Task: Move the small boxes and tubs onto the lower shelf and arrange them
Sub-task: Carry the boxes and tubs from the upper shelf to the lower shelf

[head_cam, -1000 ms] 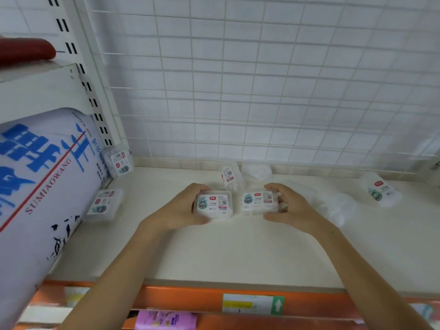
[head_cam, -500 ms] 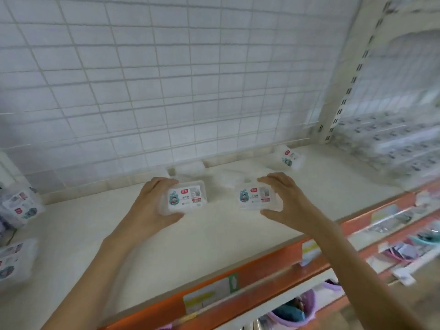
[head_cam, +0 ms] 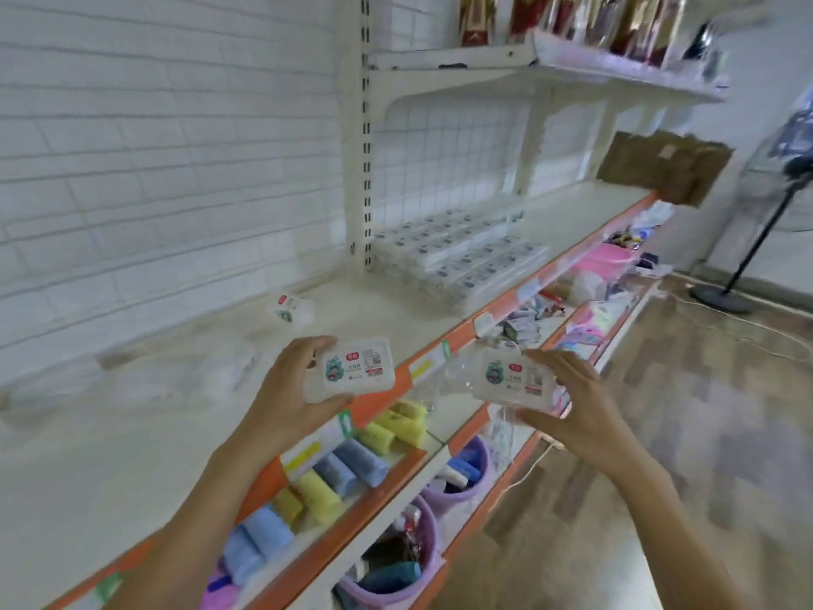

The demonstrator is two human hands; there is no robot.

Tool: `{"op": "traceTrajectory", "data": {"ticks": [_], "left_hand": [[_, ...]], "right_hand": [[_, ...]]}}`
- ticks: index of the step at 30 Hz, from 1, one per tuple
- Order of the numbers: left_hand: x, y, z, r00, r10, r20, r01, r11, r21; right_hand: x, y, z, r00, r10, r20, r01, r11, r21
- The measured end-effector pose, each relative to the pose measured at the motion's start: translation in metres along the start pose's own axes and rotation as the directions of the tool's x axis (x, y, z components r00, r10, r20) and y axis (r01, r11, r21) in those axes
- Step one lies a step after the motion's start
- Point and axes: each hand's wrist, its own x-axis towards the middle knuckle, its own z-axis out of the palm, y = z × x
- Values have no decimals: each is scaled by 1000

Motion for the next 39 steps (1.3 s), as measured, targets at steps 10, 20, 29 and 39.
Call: {"op": "traceTrajectory", "data": {"ticks": [10, 20, 29, 39], "left_hand": [[64, 97, 177, 982, 86, 166, -69, 992, -103], [118, 120, 276, 954, 97, 284, -72, 993, -98], [251, 112, 302, 994, 78, 74, -77, 997, -22], [369, 80, 294, 987, -158, -27, 159, 955, 252]], "right_hand": [[-63, 120, -103, 987, 132, -92, -133, 991, -4], [-52, 209, -132, 975, 204, -88, -205, 979, 1], [119, 294, -148, 996, 81, 37, -83, 995, 55], [325, 336, -126, 962, -143, 235, 141, 990, 26]]}}
